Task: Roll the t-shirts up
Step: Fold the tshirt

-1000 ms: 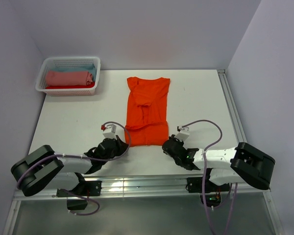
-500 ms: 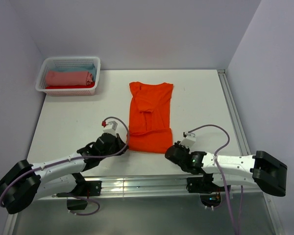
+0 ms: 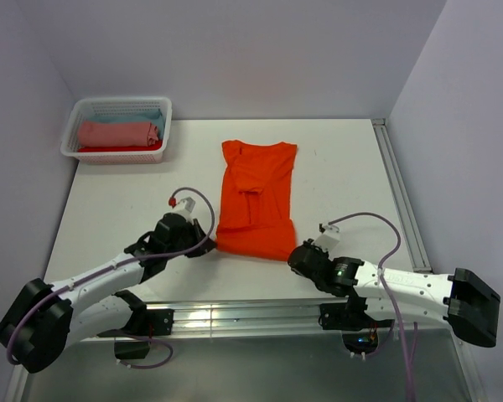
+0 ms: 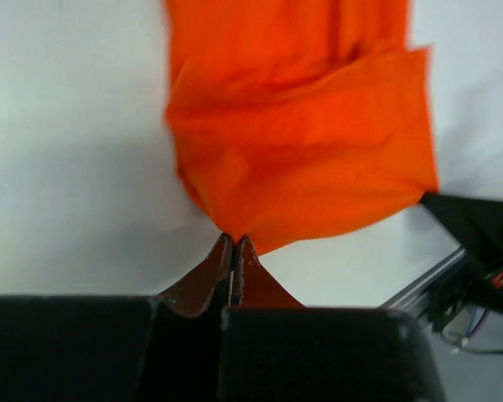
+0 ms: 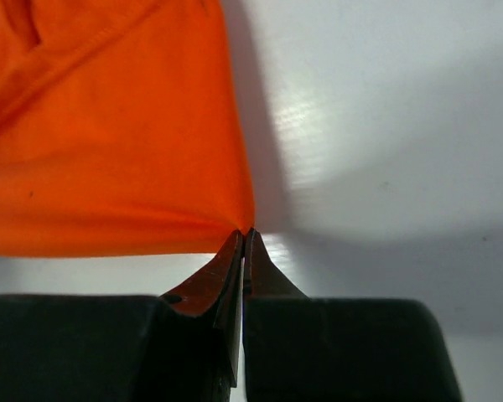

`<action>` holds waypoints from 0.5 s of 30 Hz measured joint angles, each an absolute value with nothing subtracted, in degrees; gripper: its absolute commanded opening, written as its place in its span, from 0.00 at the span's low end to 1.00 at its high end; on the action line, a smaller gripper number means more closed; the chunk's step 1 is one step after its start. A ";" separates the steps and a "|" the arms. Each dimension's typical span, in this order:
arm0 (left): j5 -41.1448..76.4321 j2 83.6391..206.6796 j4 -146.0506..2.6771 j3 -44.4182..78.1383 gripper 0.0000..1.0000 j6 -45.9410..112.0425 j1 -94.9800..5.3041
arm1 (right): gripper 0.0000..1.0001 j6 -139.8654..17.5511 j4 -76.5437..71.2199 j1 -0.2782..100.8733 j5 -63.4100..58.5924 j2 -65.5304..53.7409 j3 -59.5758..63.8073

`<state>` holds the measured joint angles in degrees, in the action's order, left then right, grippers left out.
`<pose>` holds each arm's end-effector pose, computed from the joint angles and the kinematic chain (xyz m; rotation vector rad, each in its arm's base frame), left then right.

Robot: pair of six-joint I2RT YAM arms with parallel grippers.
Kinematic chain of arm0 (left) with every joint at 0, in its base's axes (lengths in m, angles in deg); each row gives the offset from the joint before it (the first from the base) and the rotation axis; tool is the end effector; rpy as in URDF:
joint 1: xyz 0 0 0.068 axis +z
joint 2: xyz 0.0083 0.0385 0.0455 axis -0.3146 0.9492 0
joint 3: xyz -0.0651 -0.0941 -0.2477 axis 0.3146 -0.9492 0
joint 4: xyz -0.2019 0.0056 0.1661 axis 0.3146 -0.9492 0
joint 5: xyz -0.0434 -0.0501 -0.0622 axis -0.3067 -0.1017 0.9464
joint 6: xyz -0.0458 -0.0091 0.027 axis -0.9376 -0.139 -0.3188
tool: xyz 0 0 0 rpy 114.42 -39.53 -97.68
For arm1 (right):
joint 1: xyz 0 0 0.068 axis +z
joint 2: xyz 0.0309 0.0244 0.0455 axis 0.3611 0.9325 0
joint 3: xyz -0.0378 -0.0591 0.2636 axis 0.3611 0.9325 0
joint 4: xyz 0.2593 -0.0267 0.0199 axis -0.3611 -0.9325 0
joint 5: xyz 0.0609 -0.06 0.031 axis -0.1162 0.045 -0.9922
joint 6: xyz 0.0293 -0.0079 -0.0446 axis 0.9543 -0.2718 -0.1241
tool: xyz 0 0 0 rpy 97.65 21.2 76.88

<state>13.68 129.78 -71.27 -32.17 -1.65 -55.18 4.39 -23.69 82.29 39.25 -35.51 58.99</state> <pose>0.1668 -0.1283 0.1813 -0.1447 2.3110 -0.8755 0.0922 0.1256 0.1540 0.4572 2.3001 0.4079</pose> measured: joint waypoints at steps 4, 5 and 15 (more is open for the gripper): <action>17.63 129.78 -69.87 -40.15 0.00 -3.82 -55.59 | 0.00 5.50 -23.43 82.29 36.72 -34.88 60.45; 18.09 129.67 -69.98 -41.03 0.00 -4.25 -55.64 | 0.00 5.52 -23.30 82.29 36.41 -34.64 60.34; 18.55 123.88 -74.33 -38.05 0.00 -4.62 -55.66 | 0.00 3.25 -27.50 82.29 36.11 -32.43 55.66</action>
<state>18.55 123.88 -74.33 -38.05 -4.62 -55.66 3.25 -27.50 82.29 36.11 -32.43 55.66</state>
